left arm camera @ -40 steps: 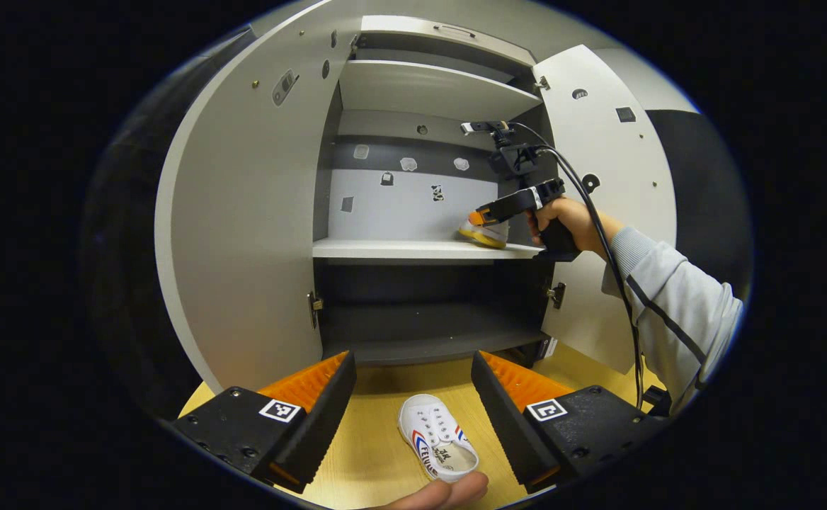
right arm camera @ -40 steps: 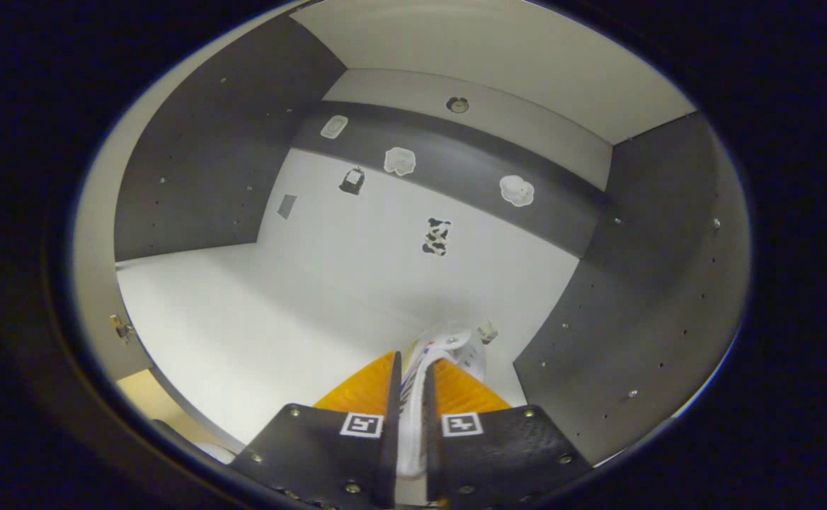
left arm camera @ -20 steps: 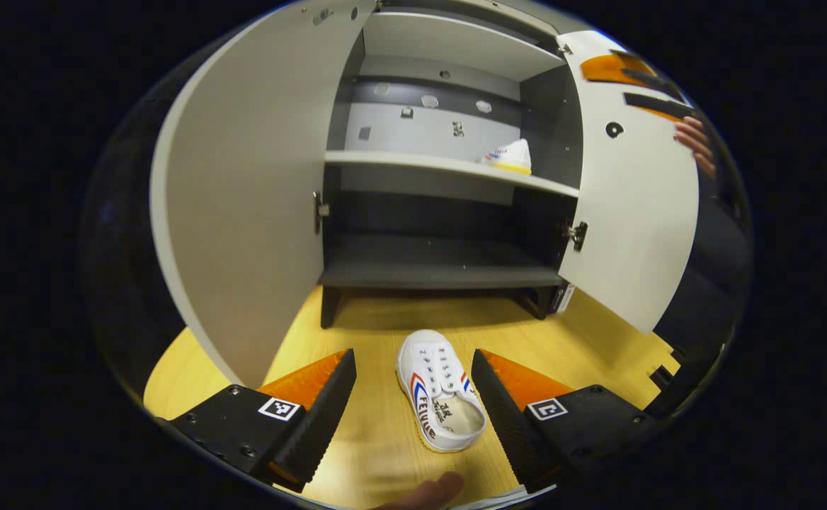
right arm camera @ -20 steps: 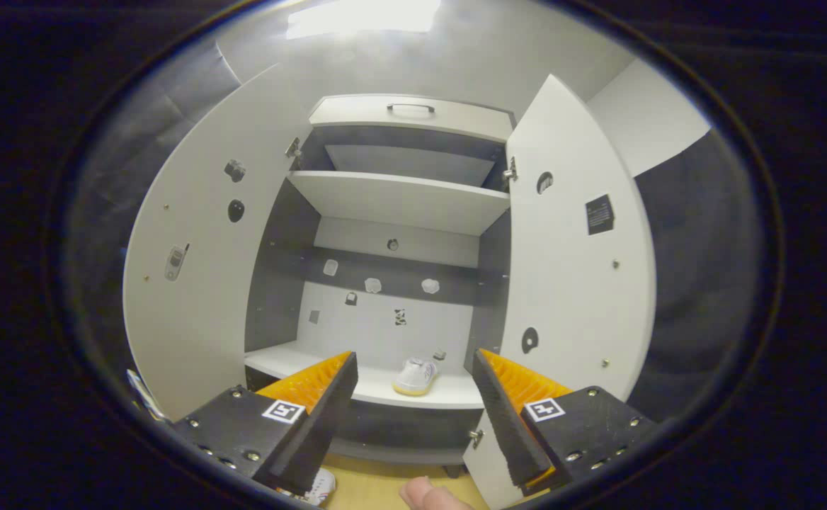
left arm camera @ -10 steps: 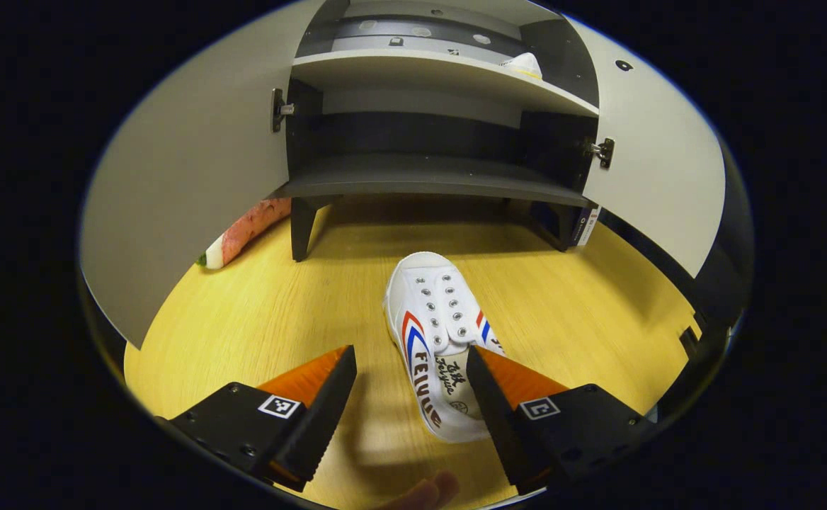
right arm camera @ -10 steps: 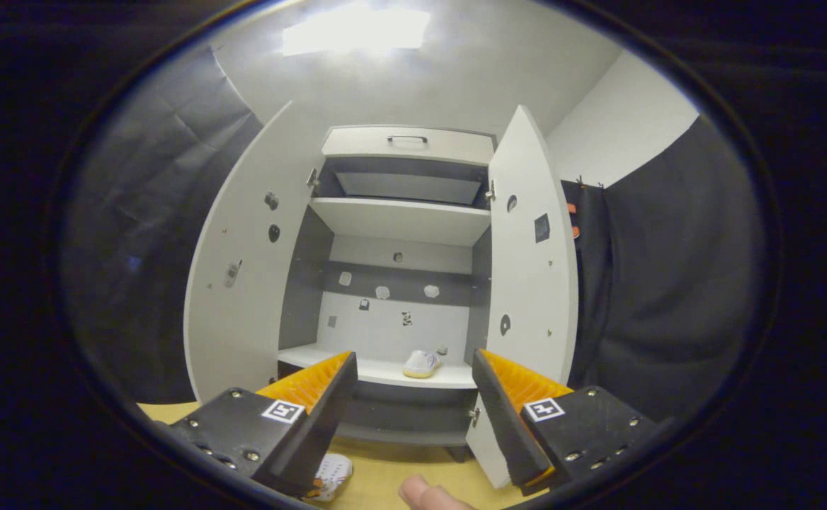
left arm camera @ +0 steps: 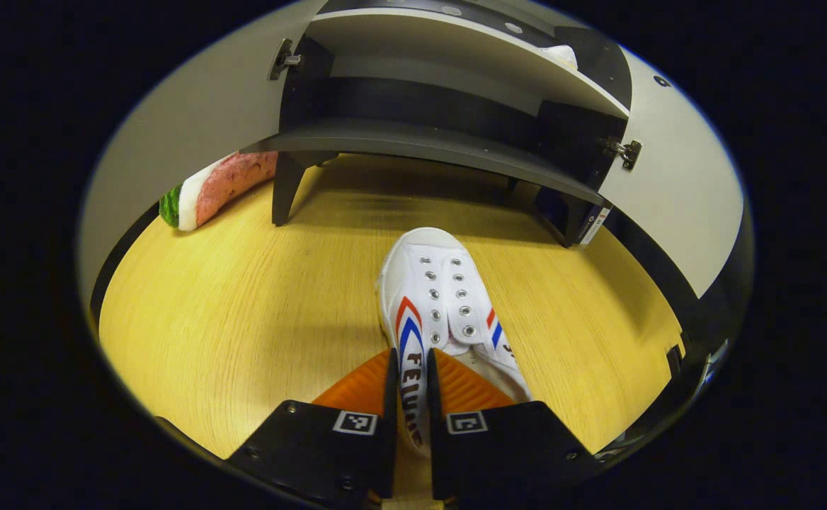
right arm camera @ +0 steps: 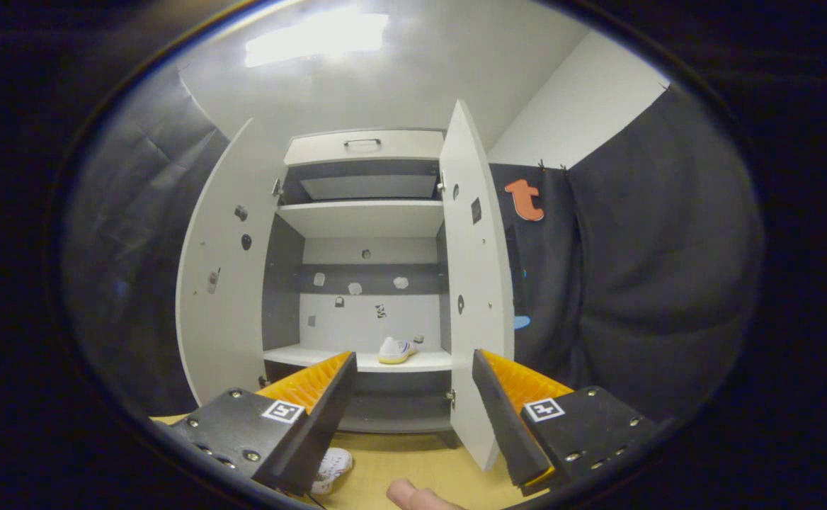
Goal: Grab one shoe with the right hand and put it into the shoe cabinet, grab the other shoe with the left hand and put it into the shoe cabinet; then close the right door with the right hand and the left door with the left hand.
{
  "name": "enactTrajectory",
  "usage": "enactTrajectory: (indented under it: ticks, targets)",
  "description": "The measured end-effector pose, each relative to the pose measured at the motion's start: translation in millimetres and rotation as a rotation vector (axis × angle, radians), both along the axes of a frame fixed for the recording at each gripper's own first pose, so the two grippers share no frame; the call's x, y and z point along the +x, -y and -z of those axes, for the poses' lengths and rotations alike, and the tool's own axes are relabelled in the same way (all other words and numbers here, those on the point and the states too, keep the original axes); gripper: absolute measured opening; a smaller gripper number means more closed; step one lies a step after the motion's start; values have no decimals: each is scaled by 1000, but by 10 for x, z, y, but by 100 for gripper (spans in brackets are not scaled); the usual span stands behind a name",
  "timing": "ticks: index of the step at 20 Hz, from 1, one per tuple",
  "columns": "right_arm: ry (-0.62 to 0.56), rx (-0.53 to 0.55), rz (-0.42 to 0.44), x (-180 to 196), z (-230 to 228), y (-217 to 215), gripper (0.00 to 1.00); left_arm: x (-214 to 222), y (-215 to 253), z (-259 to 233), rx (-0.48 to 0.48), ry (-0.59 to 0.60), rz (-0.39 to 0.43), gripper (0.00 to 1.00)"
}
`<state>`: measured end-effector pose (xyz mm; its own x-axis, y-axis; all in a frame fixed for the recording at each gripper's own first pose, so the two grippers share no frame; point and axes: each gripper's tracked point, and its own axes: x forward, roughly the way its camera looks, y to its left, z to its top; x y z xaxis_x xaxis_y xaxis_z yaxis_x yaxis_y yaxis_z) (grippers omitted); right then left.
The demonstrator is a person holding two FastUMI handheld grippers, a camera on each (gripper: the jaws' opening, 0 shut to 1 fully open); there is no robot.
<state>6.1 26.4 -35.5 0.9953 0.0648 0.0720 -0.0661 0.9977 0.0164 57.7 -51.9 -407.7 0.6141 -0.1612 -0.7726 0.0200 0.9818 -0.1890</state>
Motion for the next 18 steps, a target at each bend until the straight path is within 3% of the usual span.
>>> enactTrajectory:
  ticks: [1, 2, 7, 11, 18]
  targets:
    - [-12, 13, 1, -10, 32, 52, 97, -16, -18, -75, 4, 10, -19, 8]
    - [-24, 22, 5, -4, 71, 114, 97, -38, -19, -117, 21, 8, -20, 1]
    - [-50, 22, 69, -7, 185, 511, 97, -64, 111, -550, 34, 73, 5, 1]
    - [-45, 35, 80, 12, 148, 752, 97, 75, 202, -1302, 67, 204, 1, 1]
    - [44, 93, 95, 111, -223, 1281, 97, 646, 333, -2712, -30, 393, -28, 1]
